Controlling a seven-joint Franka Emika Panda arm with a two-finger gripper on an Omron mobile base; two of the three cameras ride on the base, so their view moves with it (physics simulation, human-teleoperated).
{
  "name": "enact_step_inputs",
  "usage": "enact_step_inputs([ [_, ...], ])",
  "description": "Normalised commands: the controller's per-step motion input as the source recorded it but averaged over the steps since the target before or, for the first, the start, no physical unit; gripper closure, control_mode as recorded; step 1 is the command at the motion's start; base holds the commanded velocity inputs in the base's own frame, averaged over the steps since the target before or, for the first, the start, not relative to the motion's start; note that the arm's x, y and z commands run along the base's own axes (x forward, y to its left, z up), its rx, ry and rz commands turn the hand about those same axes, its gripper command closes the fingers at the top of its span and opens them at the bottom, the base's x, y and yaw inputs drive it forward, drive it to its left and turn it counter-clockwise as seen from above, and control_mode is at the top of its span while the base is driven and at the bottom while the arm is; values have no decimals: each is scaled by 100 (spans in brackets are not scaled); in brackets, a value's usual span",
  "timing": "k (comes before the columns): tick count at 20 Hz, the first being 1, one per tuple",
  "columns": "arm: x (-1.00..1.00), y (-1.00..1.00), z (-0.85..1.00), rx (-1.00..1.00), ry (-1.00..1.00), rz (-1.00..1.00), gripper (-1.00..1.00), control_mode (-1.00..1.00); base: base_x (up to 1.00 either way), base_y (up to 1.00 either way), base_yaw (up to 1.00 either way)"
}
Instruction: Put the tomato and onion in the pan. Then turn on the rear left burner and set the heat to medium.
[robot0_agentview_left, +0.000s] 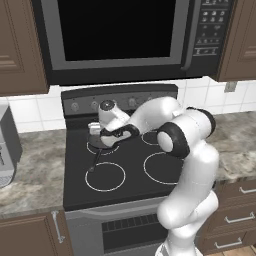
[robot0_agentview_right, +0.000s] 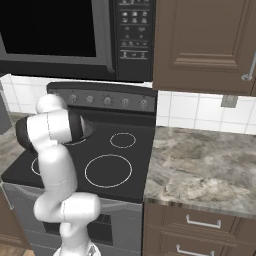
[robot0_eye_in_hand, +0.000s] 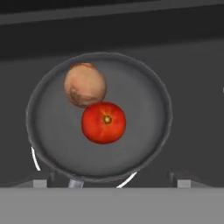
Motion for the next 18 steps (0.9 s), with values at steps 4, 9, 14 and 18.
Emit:
enact_step_inputs([
  [4, -42, -13, 31, 0, -43, 0, -100, -100, 0, 0, 0],
  [9, -15, -2, 52, 0, -28, 0, -100, -100, 0, 0, 0],
  [14, -12, 0, 60, -2, -20, 1, -100, -100, 0, 0, 0],
  [18, -24, 0, 54, -4, -21, 1, -100, -100, 0, 0, 0],
])
